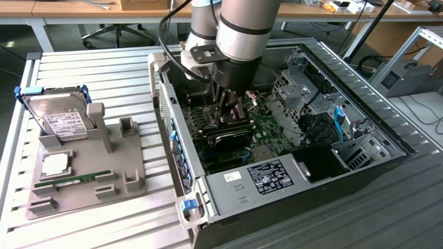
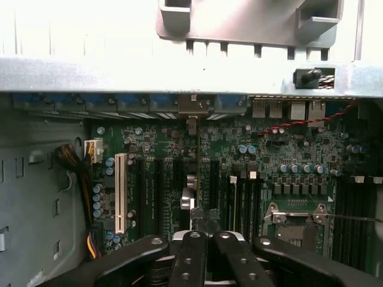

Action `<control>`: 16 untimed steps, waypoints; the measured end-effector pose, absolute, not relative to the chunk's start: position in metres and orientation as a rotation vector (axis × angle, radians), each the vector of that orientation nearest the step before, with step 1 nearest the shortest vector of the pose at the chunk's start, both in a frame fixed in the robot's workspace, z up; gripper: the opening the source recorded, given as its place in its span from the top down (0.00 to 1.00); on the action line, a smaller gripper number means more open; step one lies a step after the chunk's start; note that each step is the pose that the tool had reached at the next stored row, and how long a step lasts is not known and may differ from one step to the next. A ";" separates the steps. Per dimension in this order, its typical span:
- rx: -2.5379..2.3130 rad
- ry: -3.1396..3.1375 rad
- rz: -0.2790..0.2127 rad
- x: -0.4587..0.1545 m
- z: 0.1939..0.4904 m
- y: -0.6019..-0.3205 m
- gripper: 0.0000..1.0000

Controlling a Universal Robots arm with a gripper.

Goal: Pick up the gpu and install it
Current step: 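Press down on the gpu until it lock into place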

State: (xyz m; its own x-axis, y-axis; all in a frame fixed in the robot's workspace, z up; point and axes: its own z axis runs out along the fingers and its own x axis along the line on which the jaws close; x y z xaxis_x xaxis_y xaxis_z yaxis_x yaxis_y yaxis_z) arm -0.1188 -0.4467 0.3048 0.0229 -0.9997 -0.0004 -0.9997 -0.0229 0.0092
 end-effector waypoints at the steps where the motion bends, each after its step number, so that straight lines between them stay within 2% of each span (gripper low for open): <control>1: 2.242 -2.191 -0.010 -0.119 0.305 -0.447 0.89; 16: 2.242 -2.191 -0.010 -0.108 0.305 -0.447 0.89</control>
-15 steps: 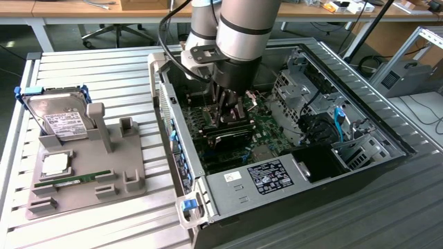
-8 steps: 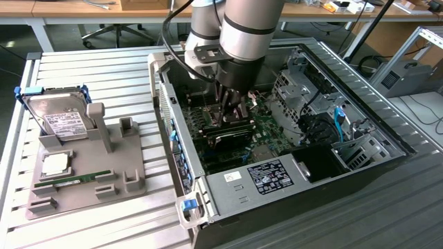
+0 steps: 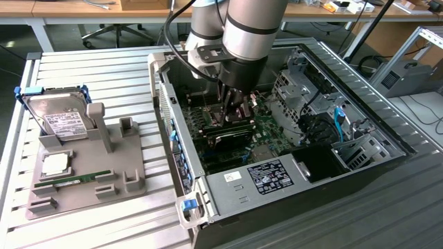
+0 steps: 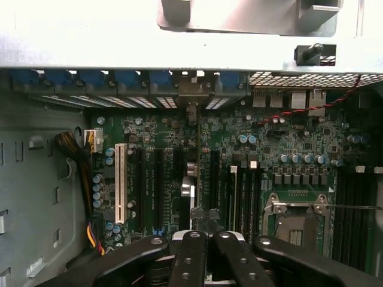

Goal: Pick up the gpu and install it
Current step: 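Press down on the gpu until it lock into place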

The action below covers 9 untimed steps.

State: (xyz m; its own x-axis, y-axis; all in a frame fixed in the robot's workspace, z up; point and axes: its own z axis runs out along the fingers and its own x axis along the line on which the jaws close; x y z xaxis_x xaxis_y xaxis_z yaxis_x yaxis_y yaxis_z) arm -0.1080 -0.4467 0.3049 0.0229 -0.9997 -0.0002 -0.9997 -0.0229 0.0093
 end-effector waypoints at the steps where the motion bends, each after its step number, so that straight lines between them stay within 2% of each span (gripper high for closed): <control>1: 2.242 -2.191 -0.010 -0.108 0.305 -0.447 0.89; 9: 2.242 -2.191 -0.010 -0.108 0.305 -0.446 0.89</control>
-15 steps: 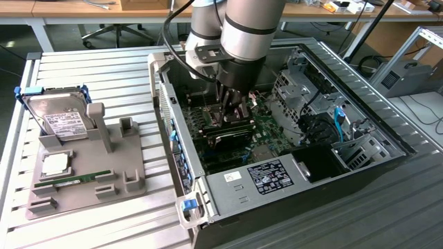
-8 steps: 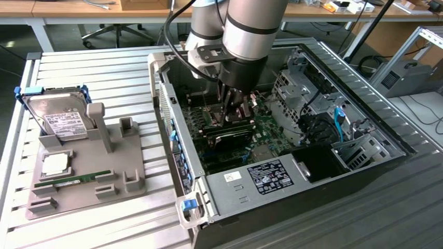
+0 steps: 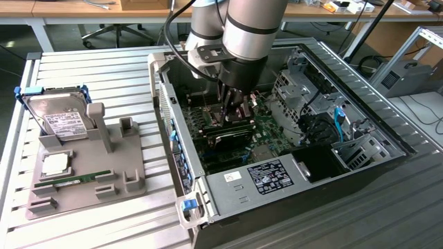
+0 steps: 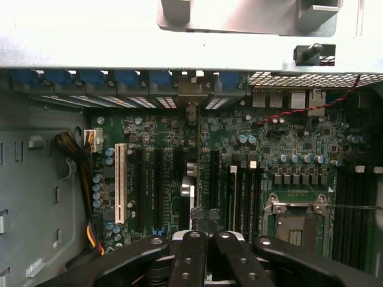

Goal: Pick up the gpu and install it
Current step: 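Press down on the gpu until it lock into place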

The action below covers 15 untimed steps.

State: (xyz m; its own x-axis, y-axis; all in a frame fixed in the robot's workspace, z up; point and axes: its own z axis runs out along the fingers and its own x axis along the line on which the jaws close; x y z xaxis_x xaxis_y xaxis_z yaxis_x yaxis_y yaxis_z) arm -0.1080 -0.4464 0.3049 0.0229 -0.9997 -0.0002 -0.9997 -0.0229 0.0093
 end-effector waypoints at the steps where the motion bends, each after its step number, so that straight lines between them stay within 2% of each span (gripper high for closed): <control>1: 2.242 -2.191 -0.010 -0.108 0.305 -0.446 0.89; 4: 2.245 -2.194 -0.009 -0.113 0.305 -0.448 0.89; 8: 2.246 -2.195 -0.007 -0.121 0.286 -0.448 0.89; 15: 2.246 -2.195 -0.007 -0.124 0.272 -0.447 0.89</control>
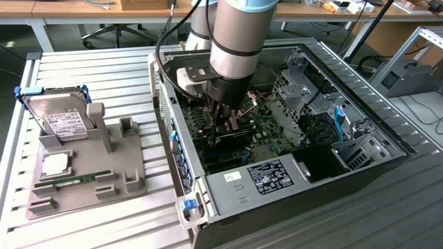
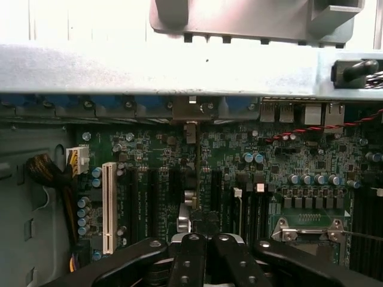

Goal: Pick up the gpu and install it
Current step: 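Press down on the gpu until it lock into place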

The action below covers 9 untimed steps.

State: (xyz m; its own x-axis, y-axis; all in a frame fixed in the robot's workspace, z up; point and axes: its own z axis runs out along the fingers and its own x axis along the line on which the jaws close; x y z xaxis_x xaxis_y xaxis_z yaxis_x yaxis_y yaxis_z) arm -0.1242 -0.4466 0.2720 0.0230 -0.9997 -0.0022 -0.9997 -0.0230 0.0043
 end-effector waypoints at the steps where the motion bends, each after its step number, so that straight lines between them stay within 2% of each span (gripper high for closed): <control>1: 2.246 -2.195 -0.007 -0.124 0.272 -0.447 0.89; 9: 2.247 -2.195 -0.009 -0.125 0.271 -0.447 0.89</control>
State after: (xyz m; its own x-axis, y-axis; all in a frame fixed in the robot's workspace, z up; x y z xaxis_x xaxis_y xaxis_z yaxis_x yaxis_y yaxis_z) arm -0.1248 -0.4466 0.2715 0.0231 -0.9997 -0.0037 -0.9997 -0.0231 0.0042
